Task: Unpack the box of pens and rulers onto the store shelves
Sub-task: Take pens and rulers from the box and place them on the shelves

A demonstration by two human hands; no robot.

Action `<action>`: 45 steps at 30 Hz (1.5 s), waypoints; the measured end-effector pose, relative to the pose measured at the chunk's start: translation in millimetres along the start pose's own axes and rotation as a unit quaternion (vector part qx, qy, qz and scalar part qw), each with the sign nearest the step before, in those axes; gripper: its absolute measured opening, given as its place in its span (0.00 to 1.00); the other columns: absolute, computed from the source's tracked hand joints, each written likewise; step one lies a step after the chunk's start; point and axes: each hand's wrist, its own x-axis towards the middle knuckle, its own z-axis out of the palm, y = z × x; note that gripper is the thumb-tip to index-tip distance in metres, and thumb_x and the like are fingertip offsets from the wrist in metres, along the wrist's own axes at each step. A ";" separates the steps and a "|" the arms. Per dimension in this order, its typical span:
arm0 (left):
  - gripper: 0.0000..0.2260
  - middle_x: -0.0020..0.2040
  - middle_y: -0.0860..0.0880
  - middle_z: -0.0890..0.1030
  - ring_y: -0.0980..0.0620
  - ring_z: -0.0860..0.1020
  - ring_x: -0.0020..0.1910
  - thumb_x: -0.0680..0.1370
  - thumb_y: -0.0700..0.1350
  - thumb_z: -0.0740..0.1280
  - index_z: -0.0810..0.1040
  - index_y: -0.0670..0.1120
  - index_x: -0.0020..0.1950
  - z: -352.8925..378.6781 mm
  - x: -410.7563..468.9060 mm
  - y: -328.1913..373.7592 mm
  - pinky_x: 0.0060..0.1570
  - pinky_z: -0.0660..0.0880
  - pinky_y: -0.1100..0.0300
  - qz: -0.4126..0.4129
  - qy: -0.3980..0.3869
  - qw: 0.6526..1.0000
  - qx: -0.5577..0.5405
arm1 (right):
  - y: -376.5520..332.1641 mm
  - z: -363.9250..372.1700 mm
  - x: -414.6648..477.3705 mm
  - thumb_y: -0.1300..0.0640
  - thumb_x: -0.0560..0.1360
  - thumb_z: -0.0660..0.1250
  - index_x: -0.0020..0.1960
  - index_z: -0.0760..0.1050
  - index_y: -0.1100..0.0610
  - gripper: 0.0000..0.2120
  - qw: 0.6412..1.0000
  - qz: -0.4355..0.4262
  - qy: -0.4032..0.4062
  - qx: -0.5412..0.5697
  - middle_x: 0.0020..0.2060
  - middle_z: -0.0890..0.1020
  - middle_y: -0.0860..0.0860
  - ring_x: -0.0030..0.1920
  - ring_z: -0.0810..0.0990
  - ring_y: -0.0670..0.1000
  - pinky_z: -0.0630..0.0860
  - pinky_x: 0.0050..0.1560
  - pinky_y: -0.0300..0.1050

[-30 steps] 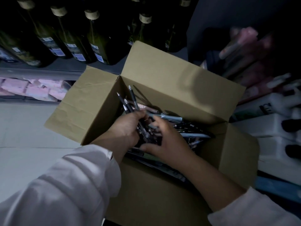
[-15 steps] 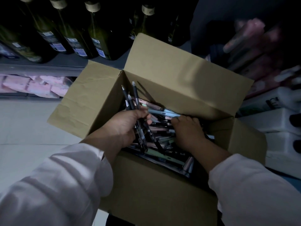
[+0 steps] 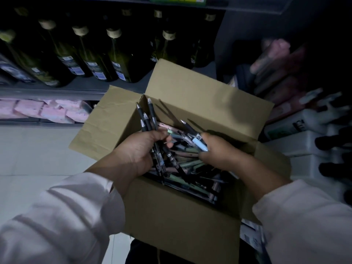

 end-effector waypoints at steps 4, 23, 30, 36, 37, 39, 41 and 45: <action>0.05 0.34 0.46 0.83 0.52 0.81 0.29 0.78 0.37 0.64 0.77 0.44 0.45 12.3 -31.6 11.0 0.31 0.79 0.60 0.011 -0.004 1.000 0.006 | -19.8 -22.7 -30.3 0.64 0.73 0.67 0.49 0.73 0.53 0.09 0.962 0.029 -0.024 0.272 0.38 0.79 0.53 0.33 0.78 0.50 0.74 0.35 0.47; 0.06 0.27 0.49 0.78 0.56 0.75 0.22 0.79 0.40 0.63 0.74 0.44 0.42 130.6 -237.9 48.0 0.25 0.75 0.66 0.088 -0.149 0.974 0.148 | -117.0 -144.2 -285.3 0.68 0.78 0.59 0.55 0.73 0.61 0.08 0.767 0.020 0.137 0.626 0.39 0.78 0.55 0.32 0.79 0.50 0.76 0.30 0.42; 0.07 0.31 0.46 0.73 0.56 0.72 0.19 0.80 0.37 0.61 0.70 0.44 0.42 162.8 -319.3 17.9 0.21 0.73 0.65 0.140 -0.228 0.944 0.193 | -143.3 -108.5 -387.5 0.64 0.76 0.65 0.50 0.77 0.57 0.05 0.752 0.045 0.237 0.614 0.35 0.80 0.53 0.33 0.79 0.50 0.78 0.34 0.44; 0.08 0.29 0.47 0.76 0.50 0.73 0.27 0.78 0.39 0.65 0.74 0.44 0.39 176.5 -376.2 -37.9 0.39 0.75 0.51 0.184 -0.292 0.891 0.296 | -148.4 -64.0 -469.3 0.63 0.74 0.68 0.57 0.78 0.57 0.12 0.699 0.064 0.301 0.645 0.46 0.83 0.60 0.47 0.81 0.60 0.76 0.53 0.61; 0.08 0.28 0.47 0.75 0.50 0.73 0.28 0.78 0.38 0.65 0.73 0.45 0.39 178.8 -385.7 -49.4 0.38 0.74 0.52 0.199 -0.300 0.880 0.308 | -148.9 -56.3 -484.6 0.63 0.74 0.68 0.58 0.78 0.58 0.13 0.687 0.061 0.312 0.653 0.47 0.83 0.60 0.47 0.81 0.60 0.75 0.55 0.61; 0.06 0.31 0.46 0.76 0.51 0.74 0.28 0.78 0.38 0.65 0.72 0.45 0.41 182.0 -402.8 -73.4 0.34 0.75 0.56 0.213 -0.323 0.862 0.327 | -150.1 -39.5 -514.7 0.64 0.75 0.67 0.58 0.77 0.59 0.12 0.668 0.049 0.332 0.664 0.46 0.83 0.59 0.44 0.81 0.58 0.77 0.52 0.58; 0.02 0.34 0.45 0.77 0.51 0.75 0.30 0.78 0.39 0.65 0.73 0.43 0.46 184.9 -420.0 -99.1 0.33 0.75 0.56 0.201 -0.349 0.844 0.353 | -151.9 -21.4 -543.6 0.66 0.74 0.67 0.56 0.77 0.59 0.11 0.655 0.054 0.363 0.661 0.43 0.83 0.59 0.41 0.82 0.56 0.80 0.40 0.49; 0.03 0.36 0.45 0.78 0.50 0.77 0.31 0.79 0.41 0.65 0.74 0.43 0.47 187.6 -461.5 -155.0 0.29 0.76 0.58 0.154 -0.386 0.827 0.379 | -151.4 17.5 -605.4 0.68 0.73 0.68 0.53 0.75 0.61 0.10 0.620 0.078 0.431 0.651 0.38 0.82 0.59 0.34 0.81 0.55 0.76 0.29 0.42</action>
